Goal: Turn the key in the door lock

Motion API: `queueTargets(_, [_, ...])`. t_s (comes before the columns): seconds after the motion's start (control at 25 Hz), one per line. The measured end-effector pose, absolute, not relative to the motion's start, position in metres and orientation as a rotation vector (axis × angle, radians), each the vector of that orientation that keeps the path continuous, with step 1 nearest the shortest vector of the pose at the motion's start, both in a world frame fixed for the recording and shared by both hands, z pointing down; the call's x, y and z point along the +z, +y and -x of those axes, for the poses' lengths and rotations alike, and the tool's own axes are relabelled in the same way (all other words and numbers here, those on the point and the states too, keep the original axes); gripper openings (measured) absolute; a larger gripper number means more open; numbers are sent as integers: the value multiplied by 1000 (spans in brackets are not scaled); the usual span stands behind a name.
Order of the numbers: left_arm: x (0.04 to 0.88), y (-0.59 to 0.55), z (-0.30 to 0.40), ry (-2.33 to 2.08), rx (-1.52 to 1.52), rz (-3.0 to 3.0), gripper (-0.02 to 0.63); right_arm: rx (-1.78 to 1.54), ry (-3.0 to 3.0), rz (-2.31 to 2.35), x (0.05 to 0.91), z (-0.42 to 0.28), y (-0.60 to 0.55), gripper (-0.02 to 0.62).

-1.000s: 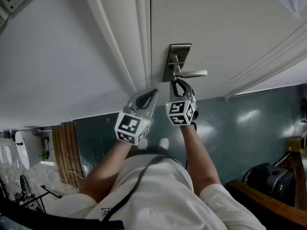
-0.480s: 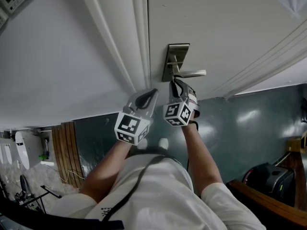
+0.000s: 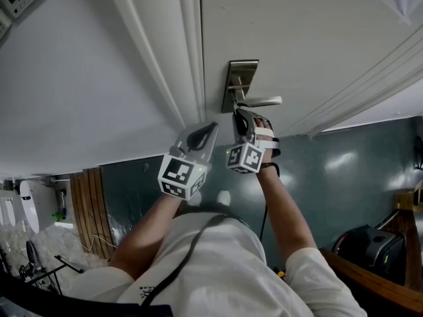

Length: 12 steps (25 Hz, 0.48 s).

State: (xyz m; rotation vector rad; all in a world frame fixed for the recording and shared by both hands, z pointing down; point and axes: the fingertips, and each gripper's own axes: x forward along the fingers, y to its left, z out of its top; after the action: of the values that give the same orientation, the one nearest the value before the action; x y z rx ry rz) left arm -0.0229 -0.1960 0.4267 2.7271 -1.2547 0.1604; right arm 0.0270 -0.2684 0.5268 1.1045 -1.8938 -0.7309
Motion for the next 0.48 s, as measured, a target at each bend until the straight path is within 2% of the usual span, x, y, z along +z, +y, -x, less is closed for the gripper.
queueTargets(0.48, [427, -189, 19, -1274, 147, -2715, 6, -995, -1707, -894, 531, -25, -267, 54])
